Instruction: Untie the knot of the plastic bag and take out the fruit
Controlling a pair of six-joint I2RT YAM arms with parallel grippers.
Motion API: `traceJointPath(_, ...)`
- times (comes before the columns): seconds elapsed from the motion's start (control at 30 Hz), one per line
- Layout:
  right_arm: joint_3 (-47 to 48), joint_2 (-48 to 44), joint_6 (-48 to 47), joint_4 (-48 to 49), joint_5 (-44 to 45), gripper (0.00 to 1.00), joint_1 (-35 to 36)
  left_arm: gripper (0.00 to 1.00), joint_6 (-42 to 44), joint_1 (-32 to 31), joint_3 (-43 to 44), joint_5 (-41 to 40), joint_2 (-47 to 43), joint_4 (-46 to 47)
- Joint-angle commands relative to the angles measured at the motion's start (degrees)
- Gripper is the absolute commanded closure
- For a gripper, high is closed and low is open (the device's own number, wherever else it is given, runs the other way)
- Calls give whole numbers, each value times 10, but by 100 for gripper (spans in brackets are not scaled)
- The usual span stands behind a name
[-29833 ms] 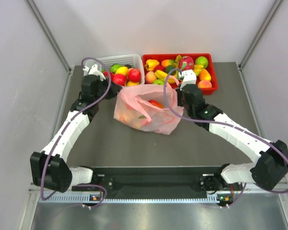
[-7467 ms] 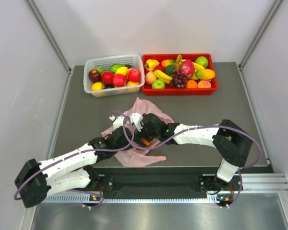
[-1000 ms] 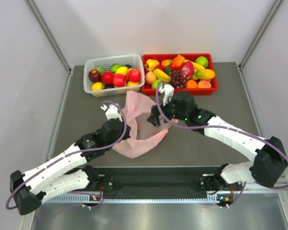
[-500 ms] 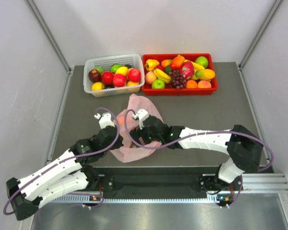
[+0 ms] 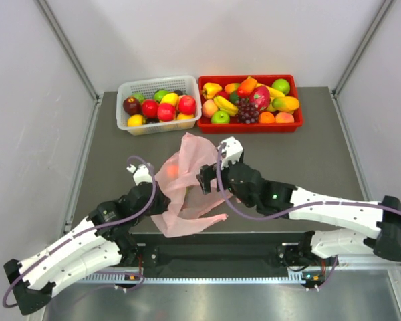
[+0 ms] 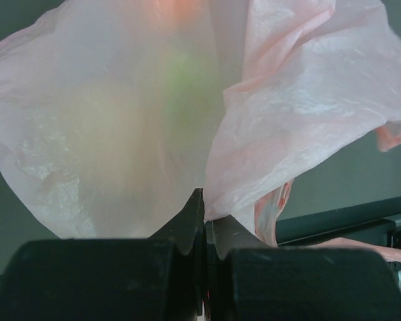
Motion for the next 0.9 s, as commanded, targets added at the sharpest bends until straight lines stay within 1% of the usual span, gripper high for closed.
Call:
traceJointPath(0.0,-23,-31,-6,54,-94,5,9,100,11,1,-3,26,-10,23)
traceJointPath(0.03,-28,-30,2,58,-127,11,10,100,16,1,-2,28,-14,34)
traceJointPath(0.07,-31,-24,8,73,-140,31,14,100,20,1,-3,33,-15,39)
traceJointPath(0.13,-48,-12,20,100,-176,61,19,100,26,1,1,34,-13,44)
traceJointPath(0.17,-53,-6,28,127,-184,89,23,100,27,1,2,34,-13,46)
traceJointPath(0.2,-58,-1,34,142,-192,98,27,100,29,0,5,31,-10,46)
traceJointPath(0.23,-64,7,43,150,-194,100,32,100,32,1,8,28,-7,46)
traceJointPath(0.4,-63,85,84,169,-173,100,46,100,36,0,37,5,5,42)
traceJointPath(0.5,-61,137,113,172,-117,100,47,100,31,1,60,-37,23,30)
traceJointPath(0.53,-58,158,124,168,-80,100,47,96,19,1,67,-72,31,20)
traceJointPath(0.57,-58,166,129,165,-63,100,45,90,9,1,84,-92,37,8)
traceJointPath(0.6,-57,172,135,164,-49,100,43,82,0,1,92,-109,53,-24)
traceJointPath(0.63,-59,183,143,173,-40,100,41,71,-26,0,103,-157,60,-44)
traceJointPath(0.67,-62,187,144,178,-41,100,33,50,-45,1,121,-177,67,-72)
traceJointPath(0.73,-65,193,145,181,-46,100,27,31,-78,1,136,-212,81,-117)
traceJointPath(0.77,-66,193,146,182,-47,100,20,15,-88,0,147,-237,84,-127)
traceJointPath(0.87,-74,191,142,185,-54,100,9,1,-117,1,150,-280,73,-148)
